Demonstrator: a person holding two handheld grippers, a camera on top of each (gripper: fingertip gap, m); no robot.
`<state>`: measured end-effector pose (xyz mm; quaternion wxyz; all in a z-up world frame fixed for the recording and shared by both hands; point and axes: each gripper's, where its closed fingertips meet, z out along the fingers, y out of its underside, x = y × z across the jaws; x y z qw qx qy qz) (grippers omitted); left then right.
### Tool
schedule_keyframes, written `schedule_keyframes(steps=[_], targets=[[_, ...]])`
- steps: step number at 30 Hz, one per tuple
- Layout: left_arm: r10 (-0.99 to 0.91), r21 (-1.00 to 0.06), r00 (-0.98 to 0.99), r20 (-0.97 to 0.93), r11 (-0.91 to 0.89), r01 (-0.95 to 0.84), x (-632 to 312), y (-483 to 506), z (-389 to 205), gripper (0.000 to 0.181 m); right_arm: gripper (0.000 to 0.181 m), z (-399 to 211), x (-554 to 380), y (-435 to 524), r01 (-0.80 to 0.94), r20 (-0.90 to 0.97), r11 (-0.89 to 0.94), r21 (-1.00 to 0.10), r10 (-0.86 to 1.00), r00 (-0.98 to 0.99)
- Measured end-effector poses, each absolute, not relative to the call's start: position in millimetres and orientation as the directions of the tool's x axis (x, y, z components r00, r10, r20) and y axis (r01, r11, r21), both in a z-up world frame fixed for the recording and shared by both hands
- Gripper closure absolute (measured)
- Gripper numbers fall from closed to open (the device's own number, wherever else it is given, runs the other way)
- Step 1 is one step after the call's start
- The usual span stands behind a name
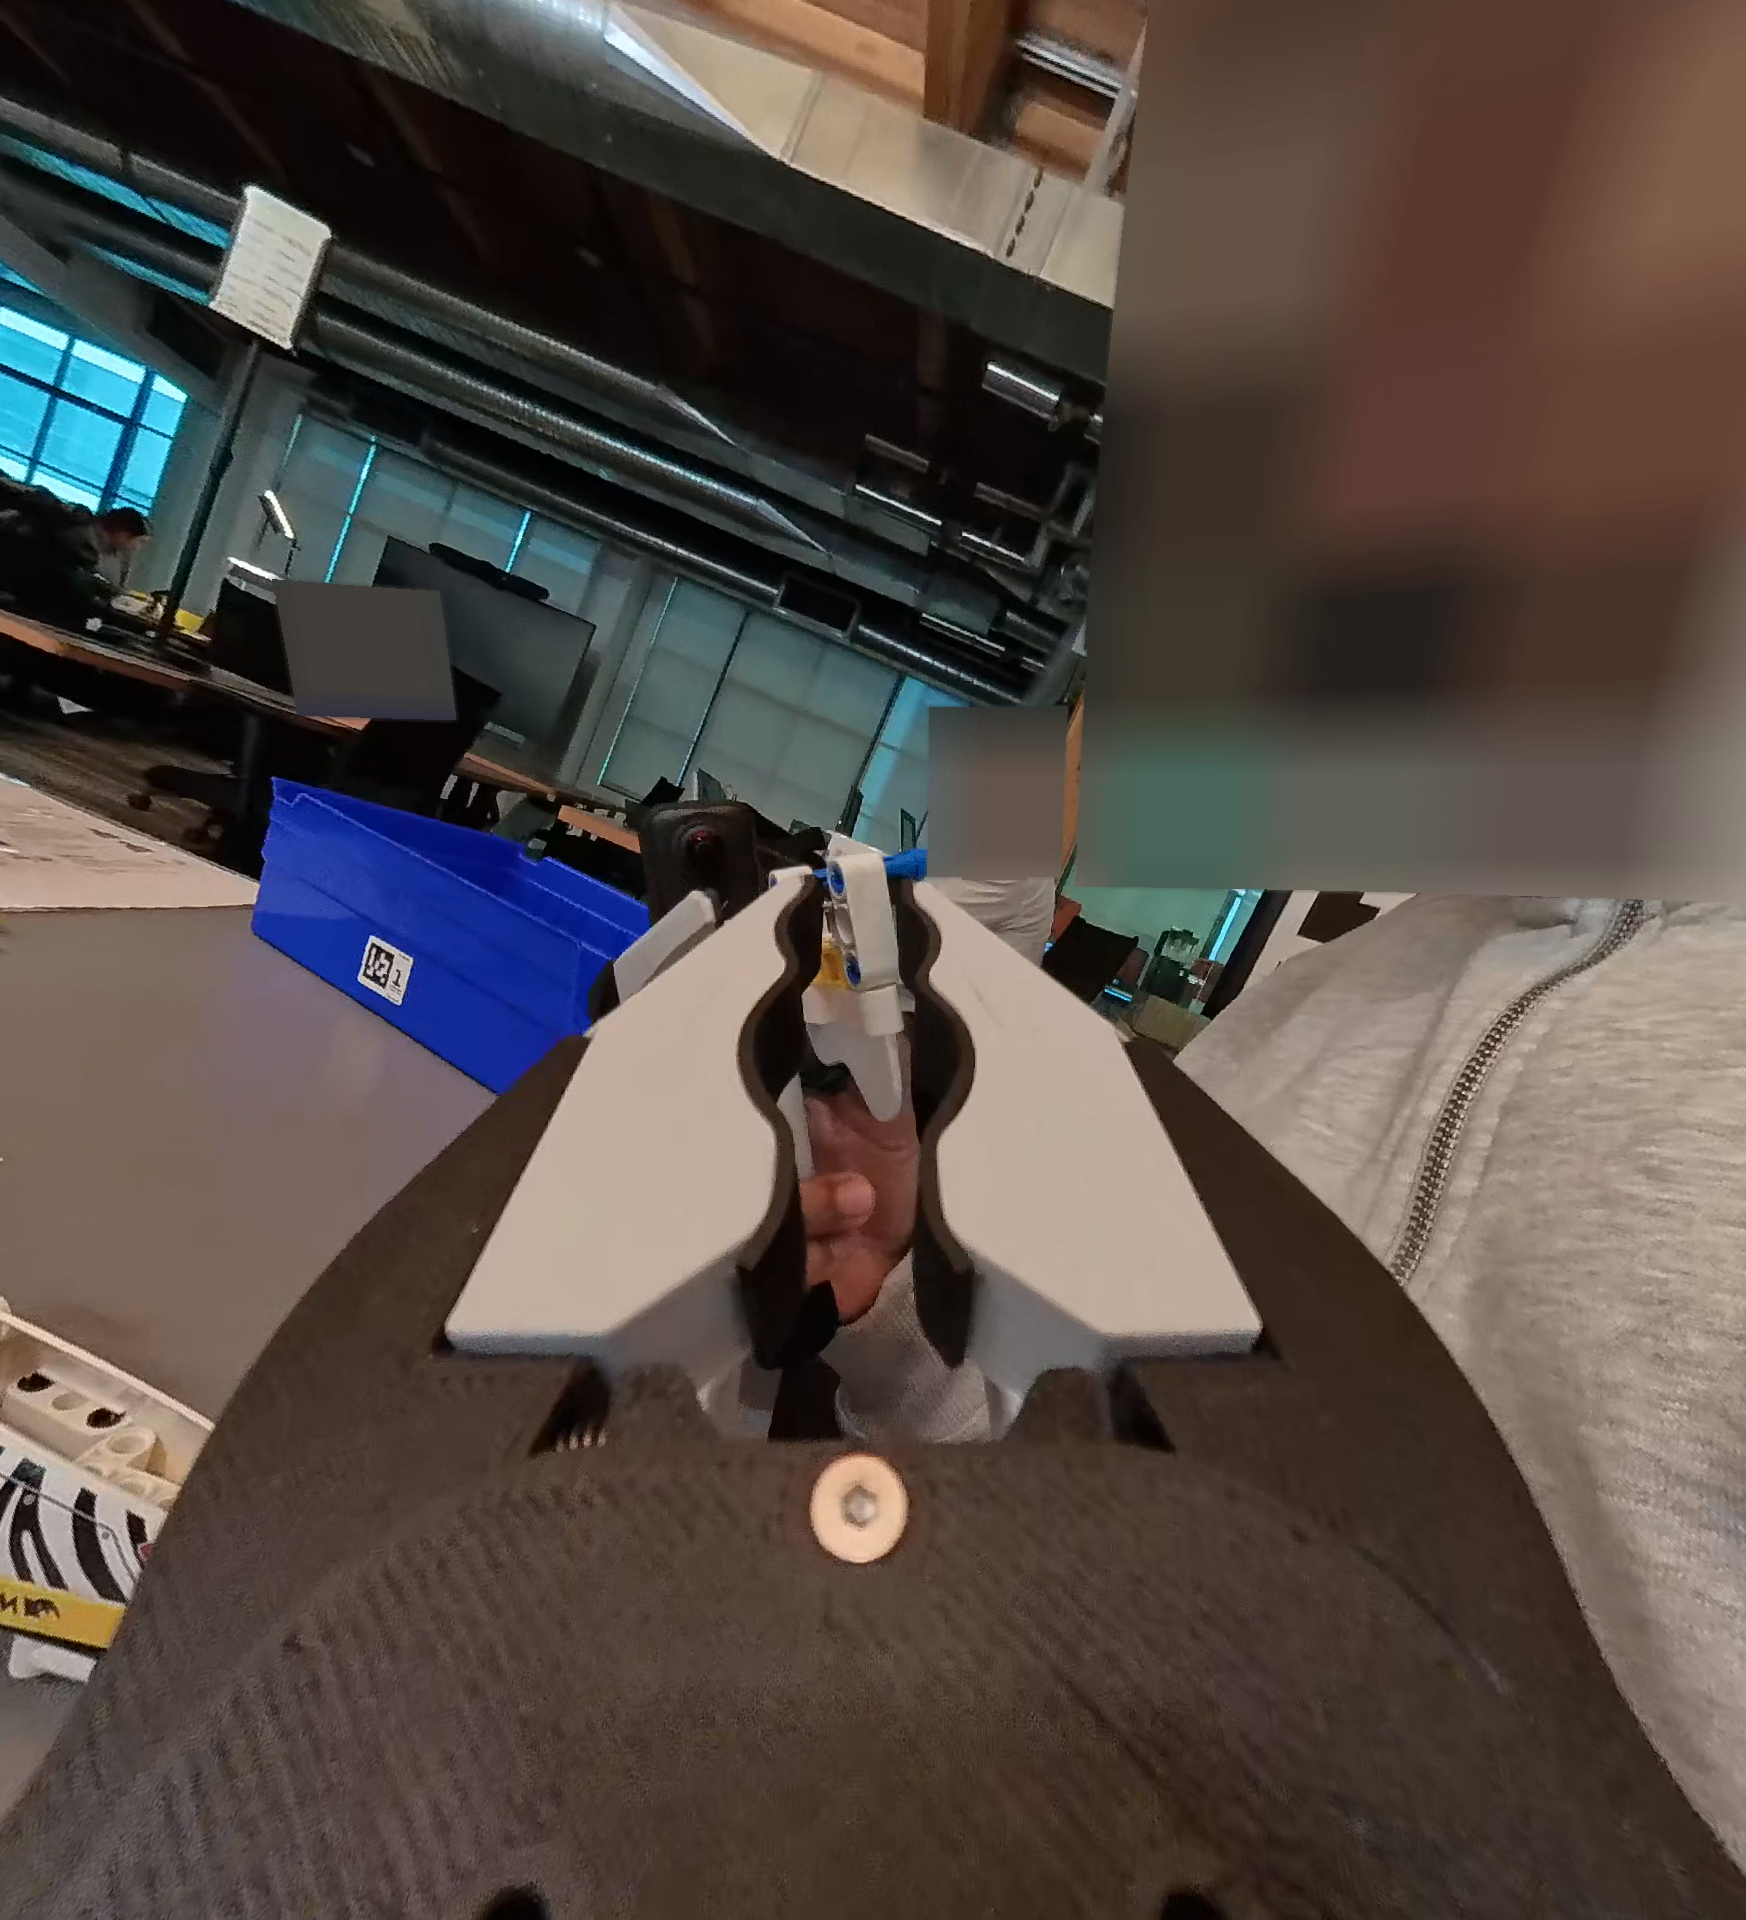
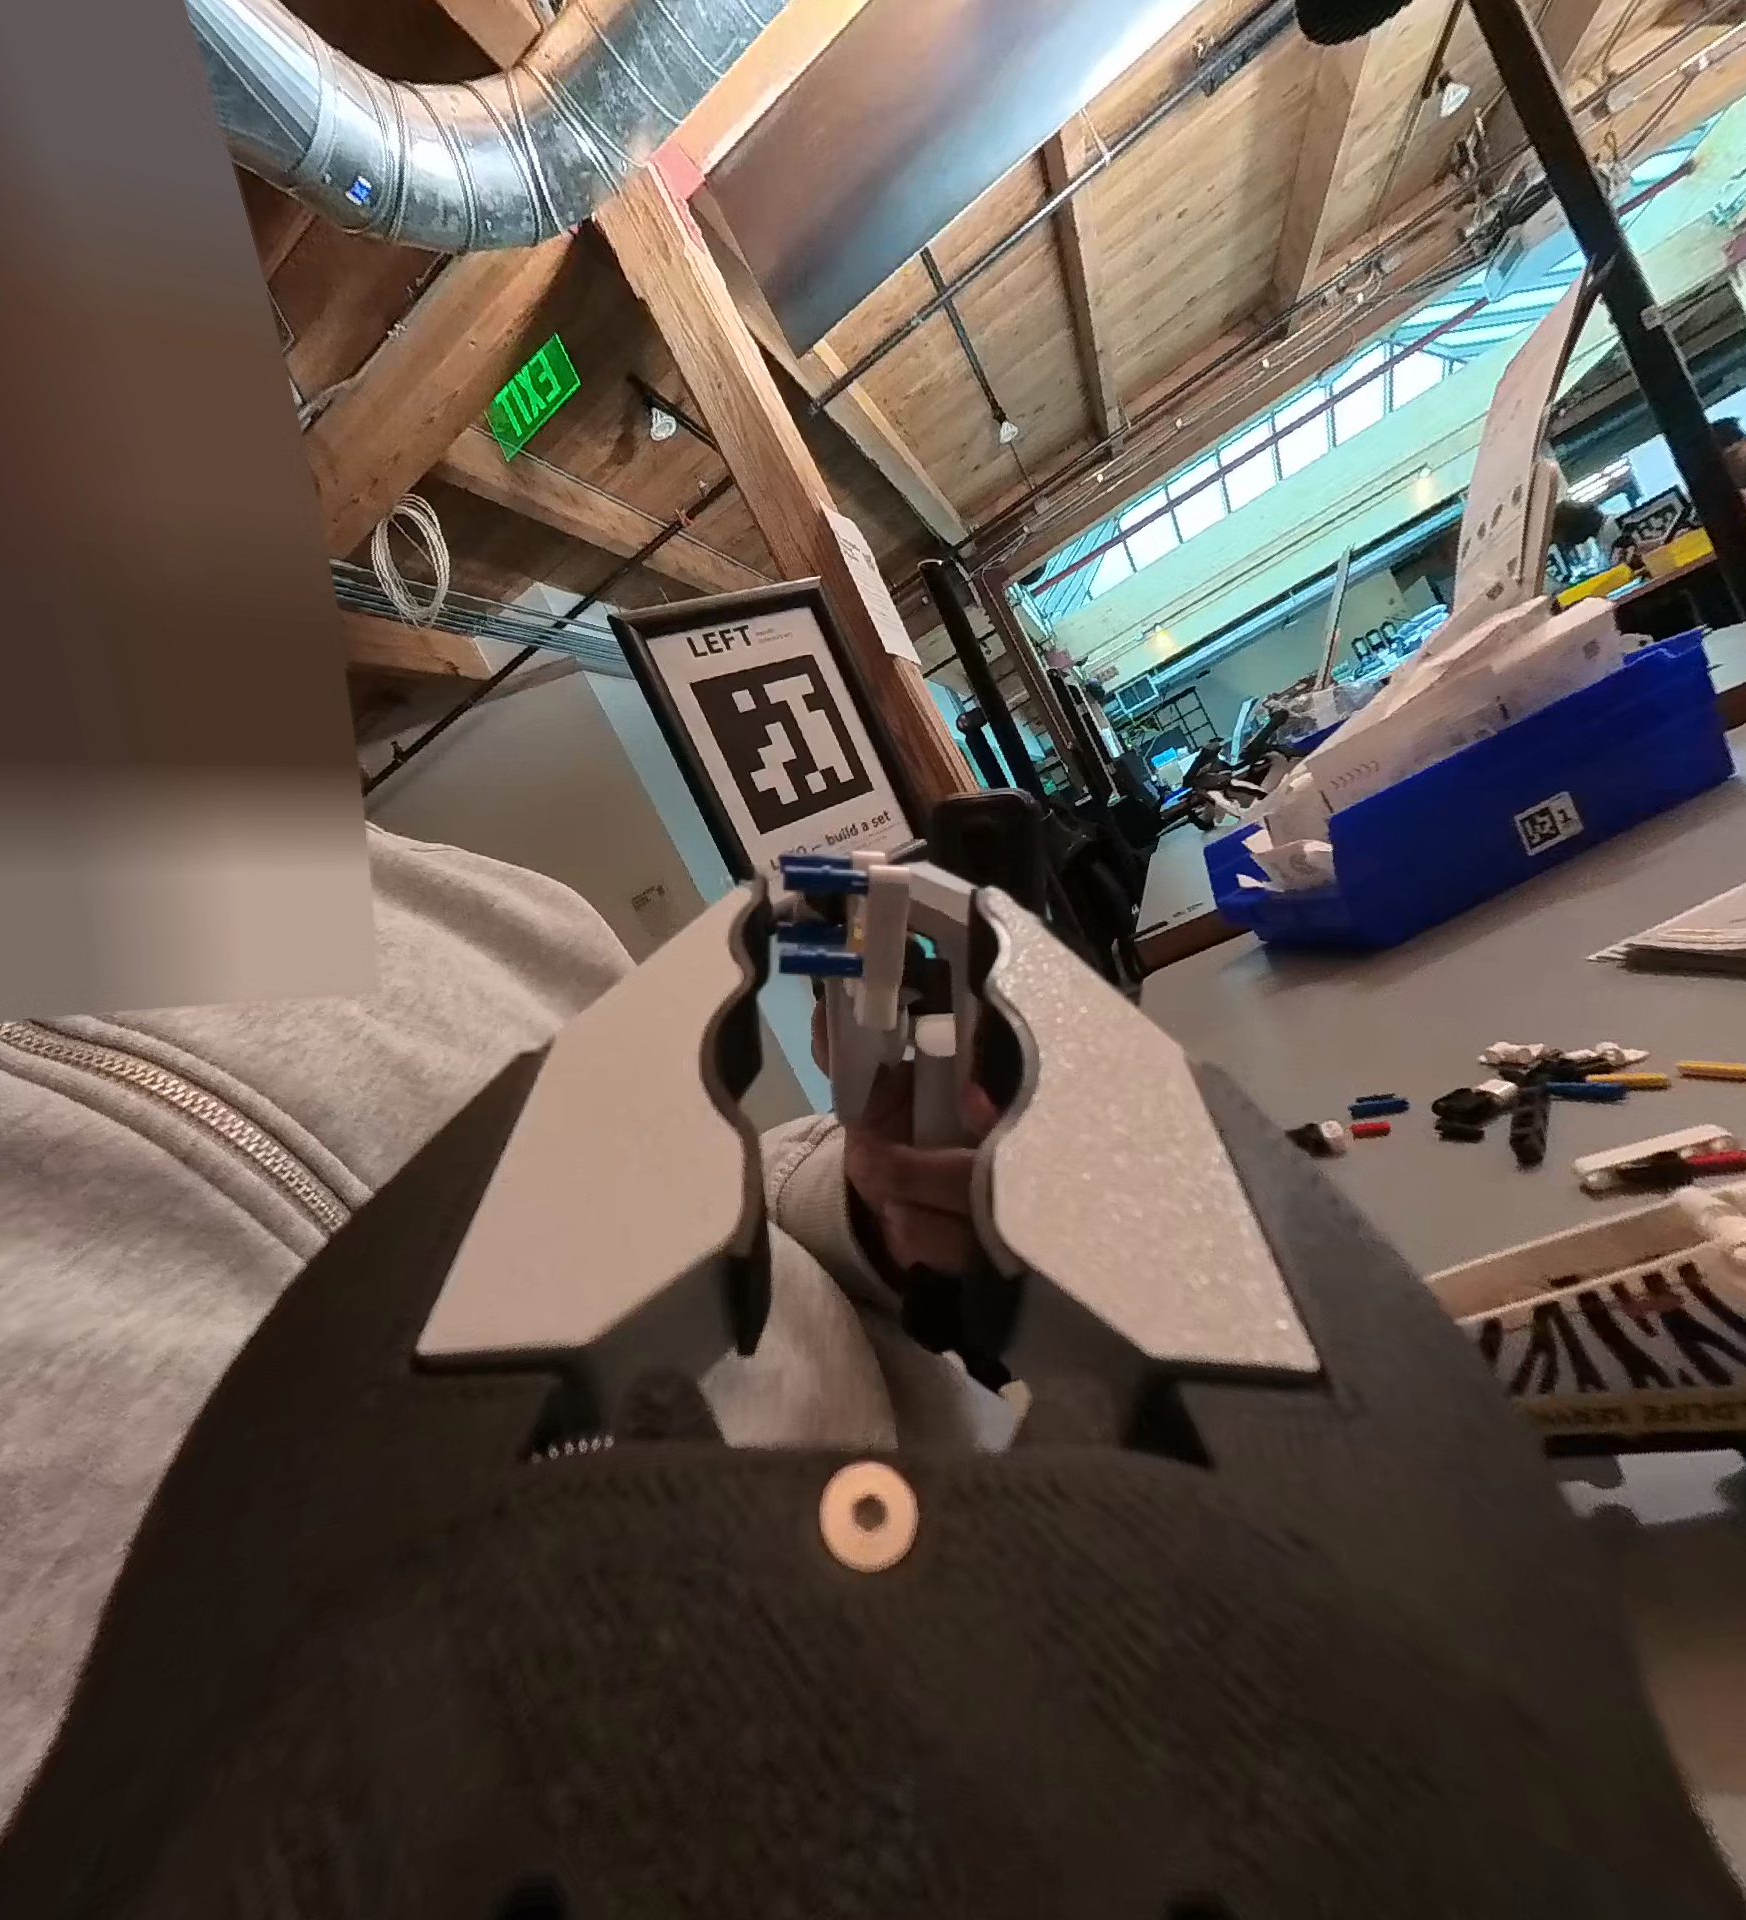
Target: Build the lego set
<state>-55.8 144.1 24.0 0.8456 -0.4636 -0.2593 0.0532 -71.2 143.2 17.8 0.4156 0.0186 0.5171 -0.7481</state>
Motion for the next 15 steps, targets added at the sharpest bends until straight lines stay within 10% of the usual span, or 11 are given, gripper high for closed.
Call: schedule_keyframes(steps=[15], targets=[[0.351, -0.829, 0.85, 0.392, 0.535, 0.161, -60.8, 146.0, 16.5, 0.17, 0.161, 9.8, -71.4, 144.9, 0.639, -0.47, -0.071, -0.766, -0.617, -0.631]])
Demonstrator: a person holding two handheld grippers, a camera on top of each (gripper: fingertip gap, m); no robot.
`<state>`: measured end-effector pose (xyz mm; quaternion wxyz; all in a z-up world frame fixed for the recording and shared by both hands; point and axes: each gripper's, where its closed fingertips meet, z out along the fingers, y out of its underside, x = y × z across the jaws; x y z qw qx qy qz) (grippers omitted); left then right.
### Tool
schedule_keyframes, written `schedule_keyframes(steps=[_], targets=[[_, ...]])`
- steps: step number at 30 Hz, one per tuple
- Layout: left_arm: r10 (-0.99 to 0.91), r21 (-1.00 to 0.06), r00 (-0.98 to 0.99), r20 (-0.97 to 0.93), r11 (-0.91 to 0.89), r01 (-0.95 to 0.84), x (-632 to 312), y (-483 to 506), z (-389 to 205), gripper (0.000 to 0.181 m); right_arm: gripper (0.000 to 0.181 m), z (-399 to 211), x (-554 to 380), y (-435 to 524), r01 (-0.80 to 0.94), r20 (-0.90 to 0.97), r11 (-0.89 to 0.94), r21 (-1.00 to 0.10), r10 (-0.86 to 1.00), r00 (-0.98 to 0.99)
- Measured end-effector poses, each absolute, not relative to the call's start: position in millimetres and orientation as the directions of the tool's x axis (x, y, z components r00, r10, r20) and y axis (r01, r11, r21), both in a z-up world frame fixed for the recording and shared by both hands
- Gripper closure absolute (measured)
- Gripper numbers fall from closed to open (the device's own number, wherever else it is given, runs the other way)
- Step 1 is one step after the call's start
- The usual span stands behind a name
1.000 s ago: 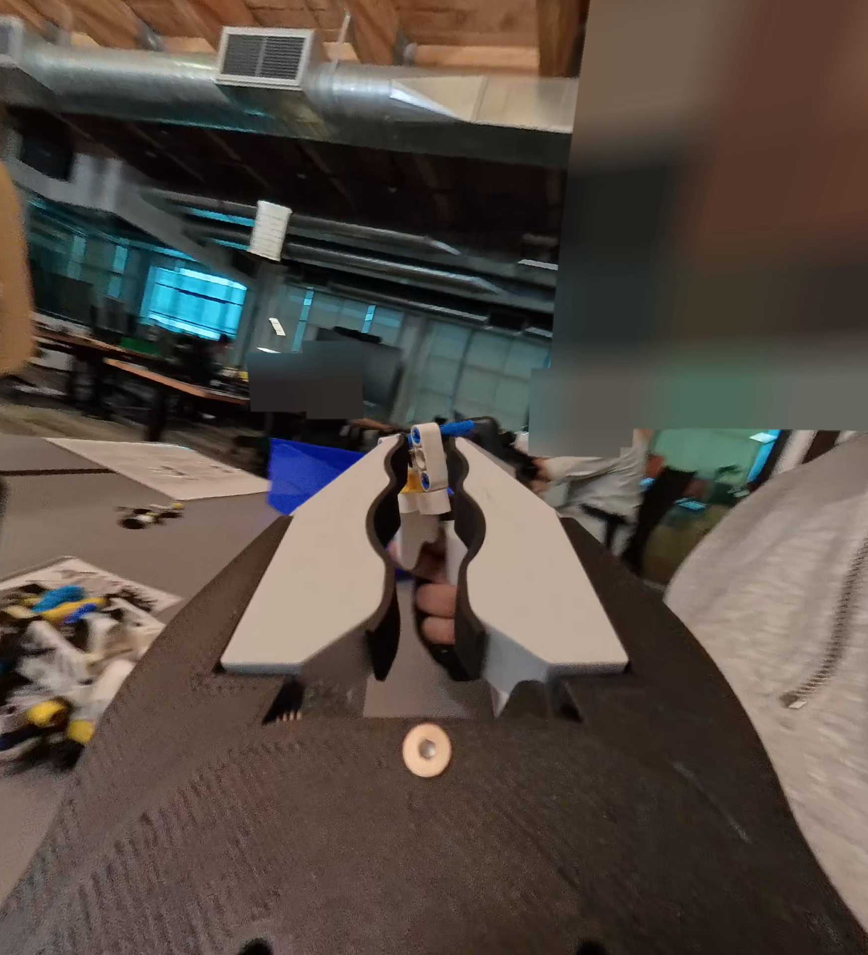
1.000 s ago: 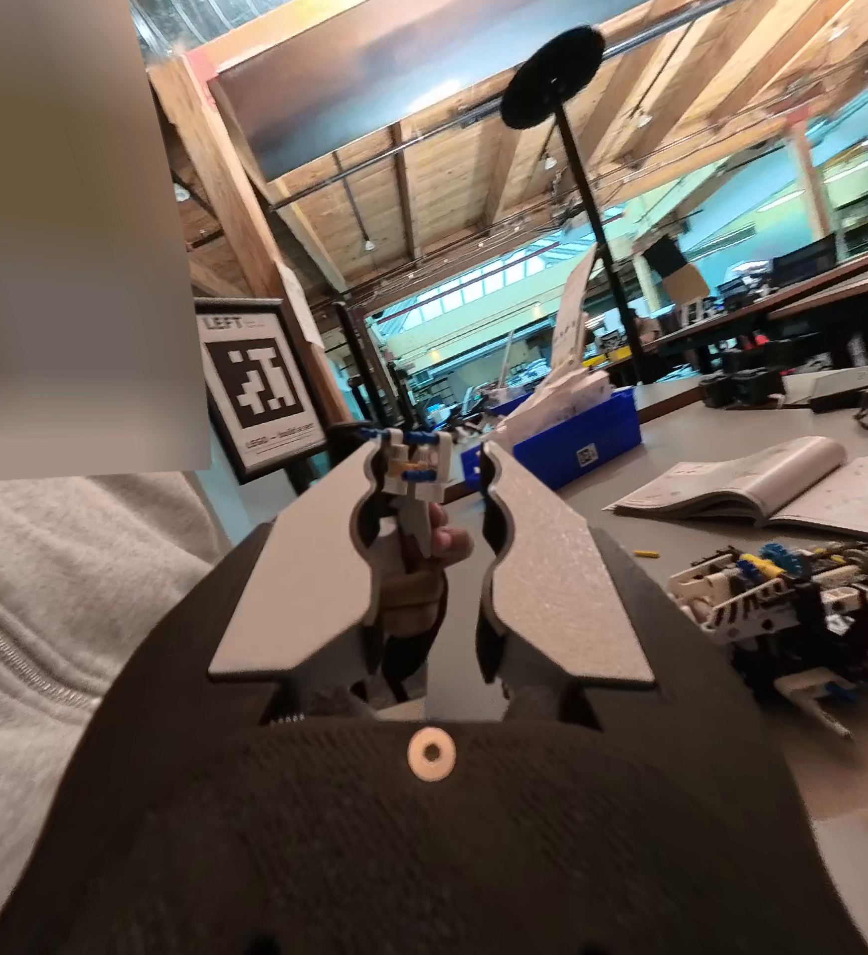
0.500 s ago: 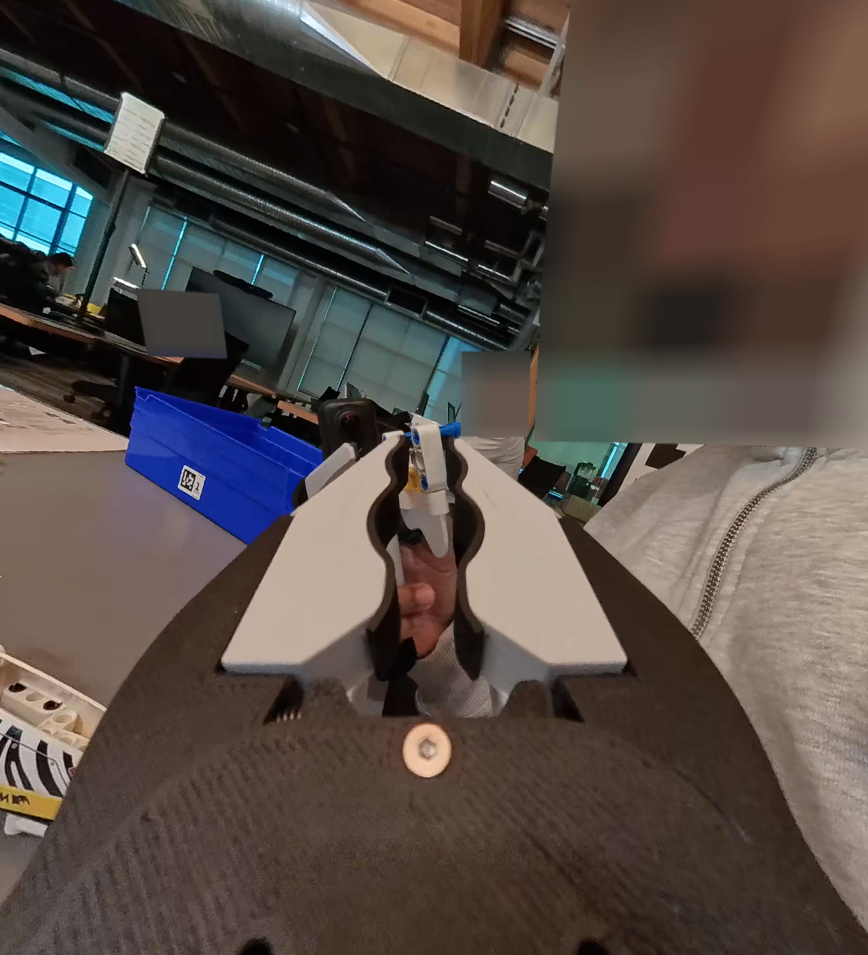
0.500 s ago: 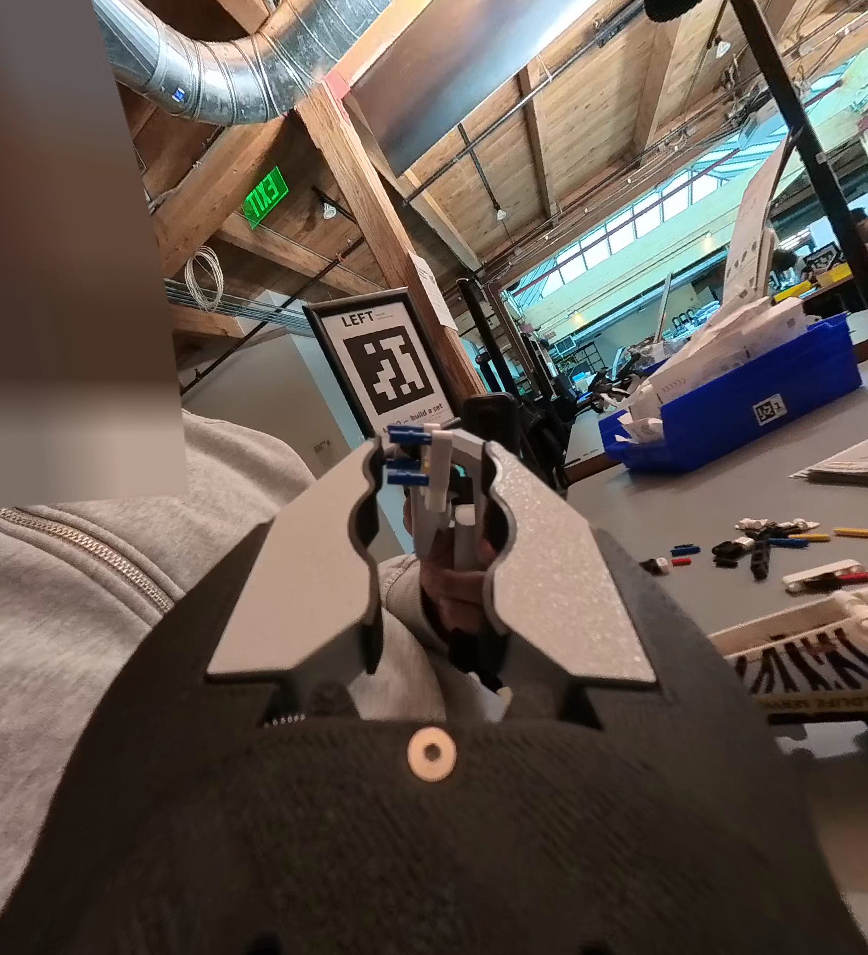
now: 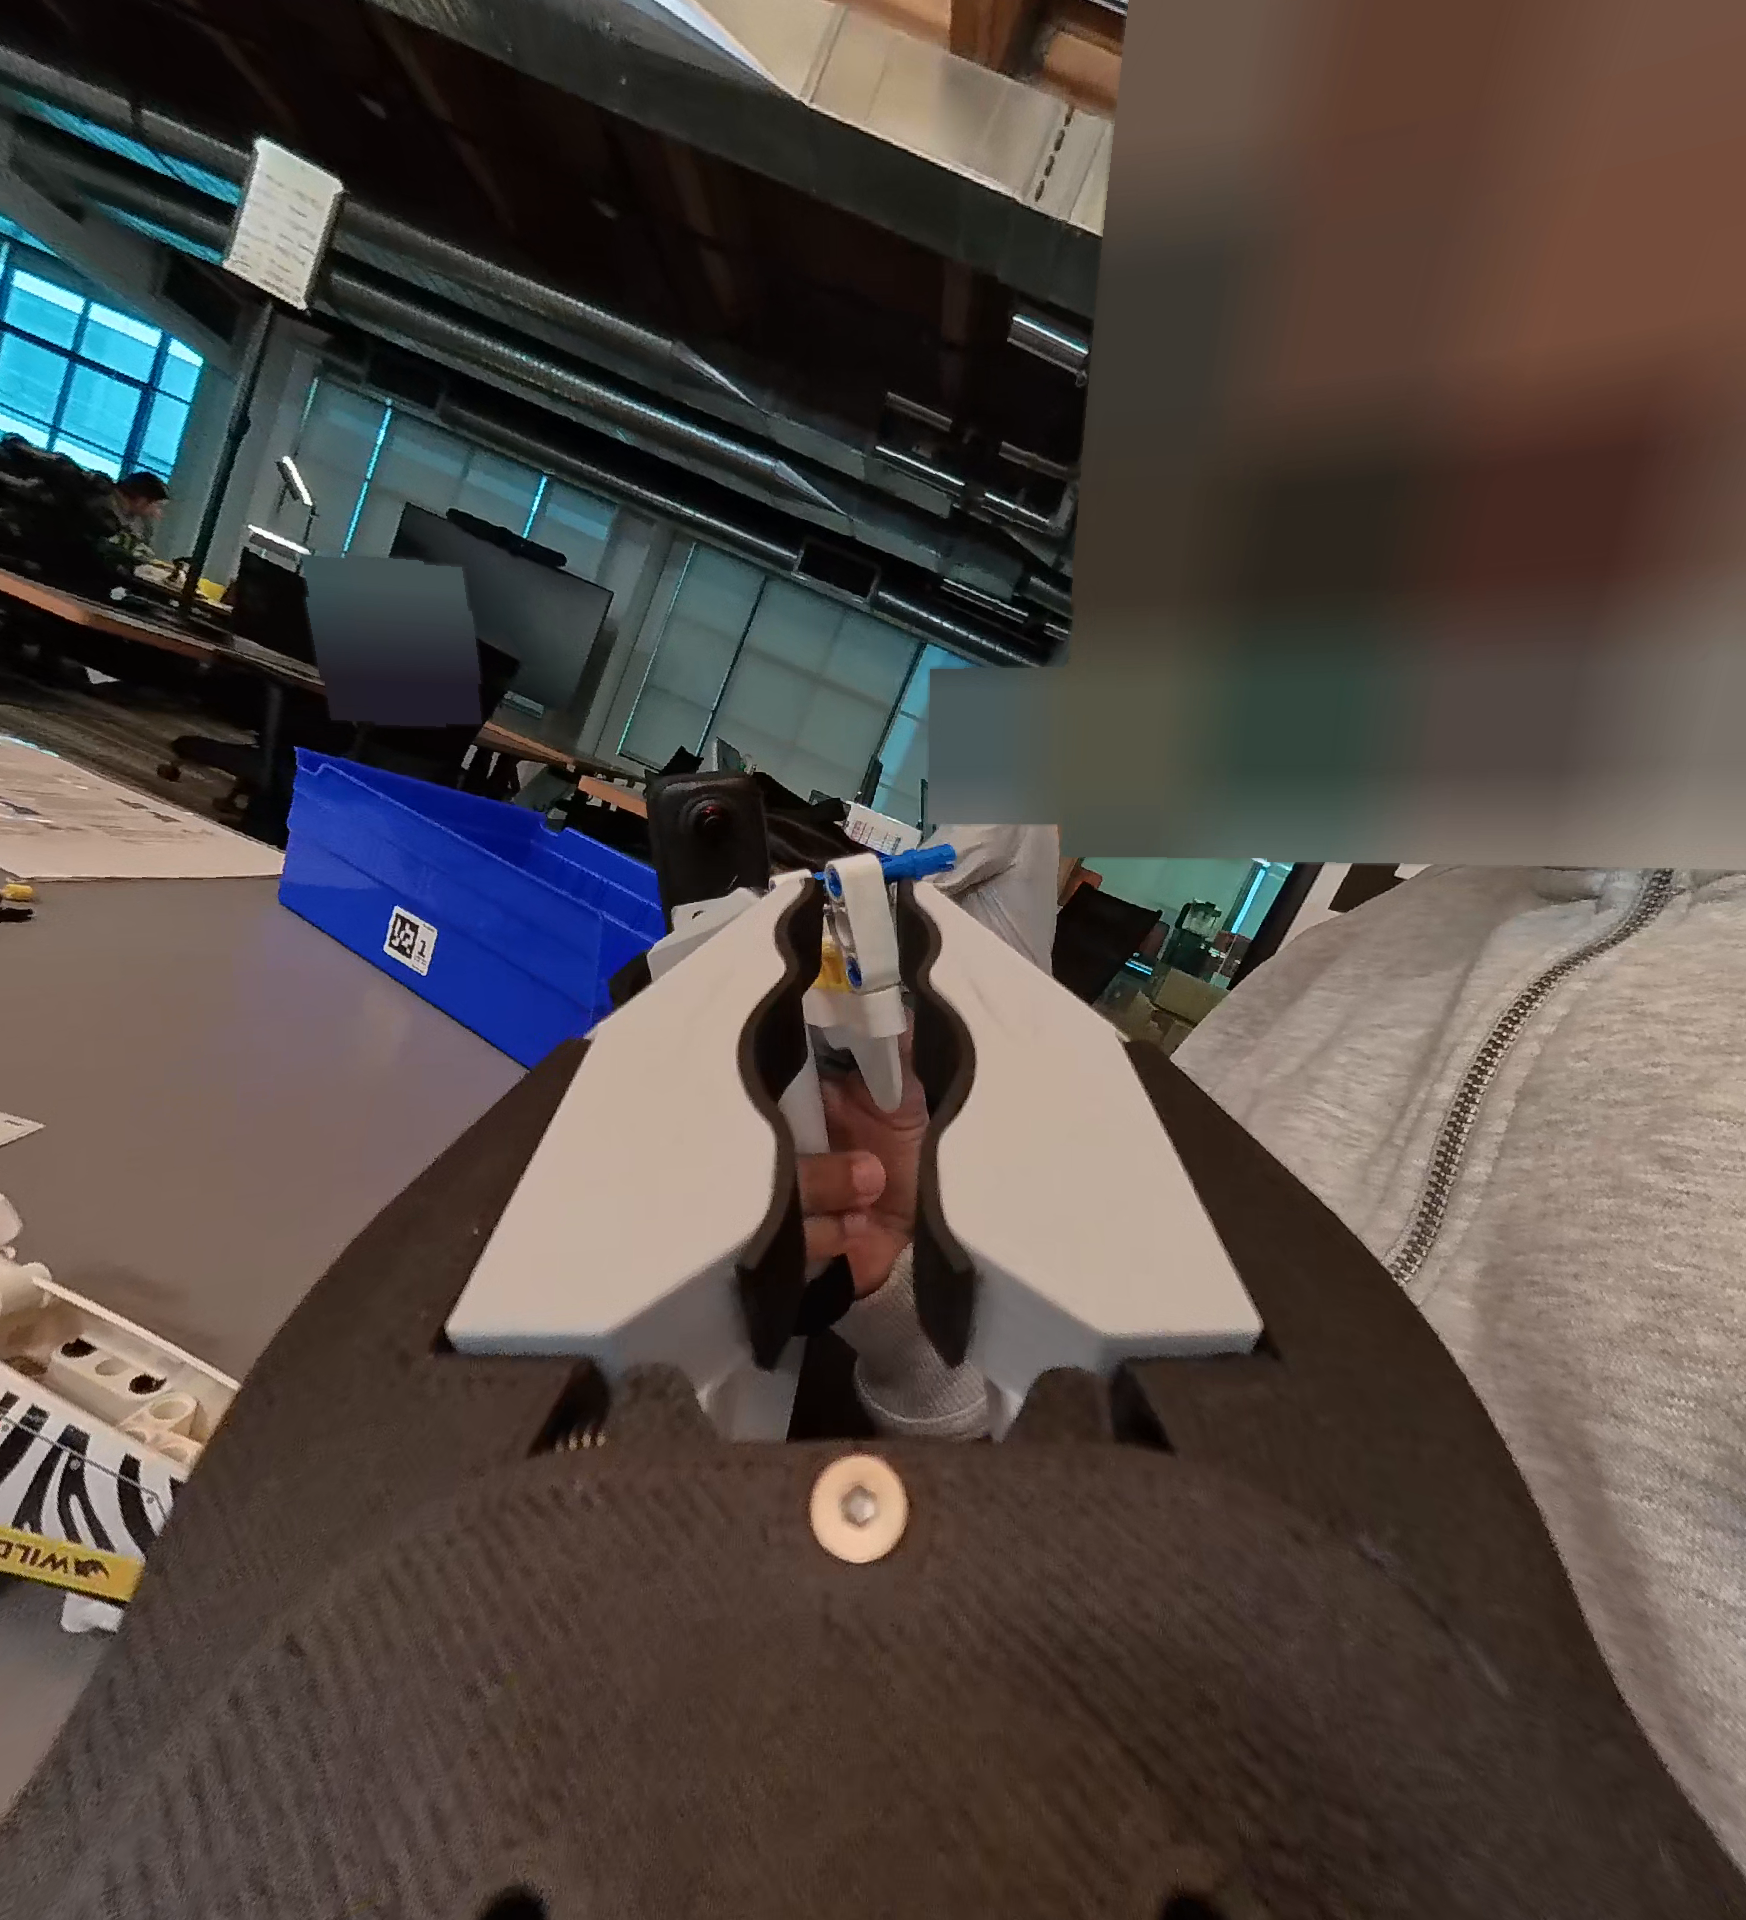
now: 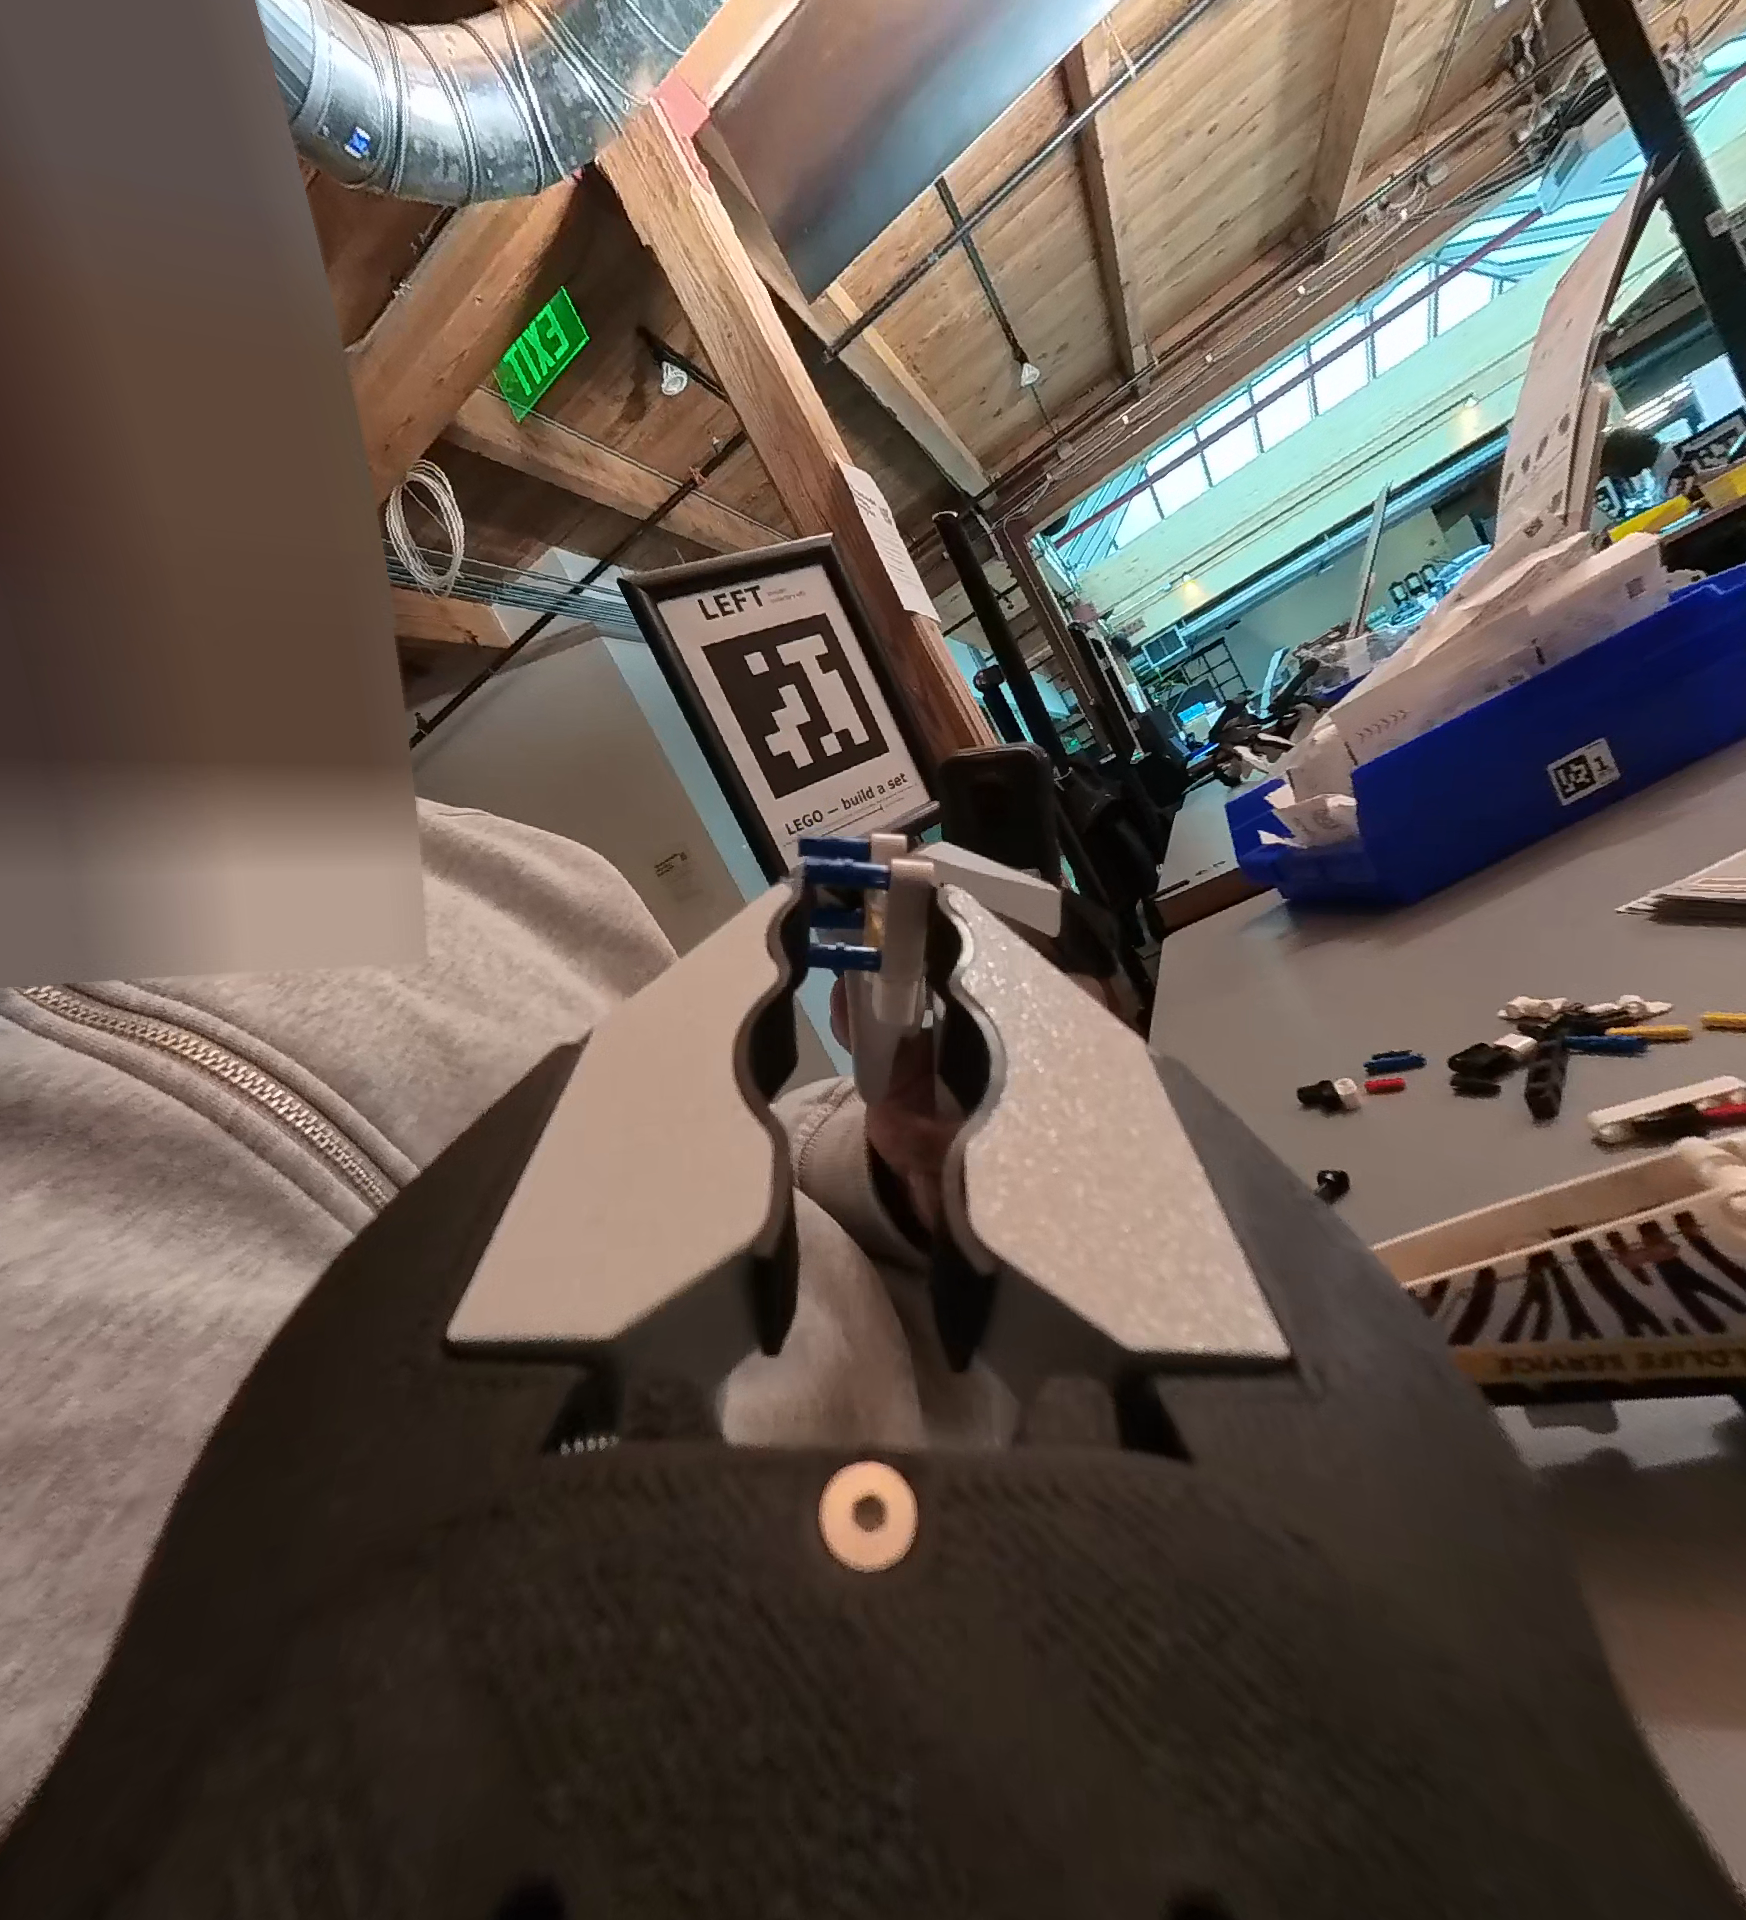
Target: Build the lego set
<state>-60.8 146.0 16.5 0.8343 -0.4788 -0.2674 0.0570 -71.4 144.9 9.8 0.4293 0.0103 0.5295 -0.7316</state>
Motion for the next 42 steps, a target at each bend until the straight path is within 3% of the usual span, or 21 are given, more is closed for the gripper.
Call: schedule_keyframes(steps=[2, 3, 10, 15, 18, 29, 42], targets=[[0.349, -0.828, 0.85, 0.394, 0.537, 0.163, -61, 146, 16, 0.171, 0.162, 8, -72, 145, 0.628, -0.467, -0.068, -0.776, -0.607, -0.643], [0.343, -0.827, 0.853, 0.394, 0.538, 0.165, -60, 147, 16, 0.172, 0.177, 5, -73, 144, 0.618, -0.466, -0.068, -0.783, -0.594, -0.656], [0.379, -0.844, 0.847, 0.373, 0.517, 0.14, -61, 146, 15, 0.172, 0.176, 5, -74, 144, 0.593, -0.443, -0.101, -0.799, -0.567, -0.694], [0.396, -0.859, 0.849, 0.351, 0.496, 0.124, -59, 147, 16, 0.173, 0.141, 11, -72, 149, 0.639, -0.443, -0.106, -0.762, -0.635, -0.633], [0.411, -0.867, 0.845, 0.34, 0.485, 0.113, -59, 146, 16, 0.173, 0.136, 12, -76, 151, 0.664, -0.461, -0.108, -0.74, -0.637, -0.618], [0.562, -0.958, 0.809, 0.172, 0.286, 0.005, -62, 155, 9, 0.173, 0.153, 9, -71, 152, 0.669, -0.477, -0.067, -0.741, -0.648, -0.594], [0.586, -0.963, 0.794, 0.163, 0.27, -0.001, -63, 156, 6, 0.174, 0.158, 6, -70, 154, 0.644, -0.476, -0.05, -0.764, -0.629, -0.614]])
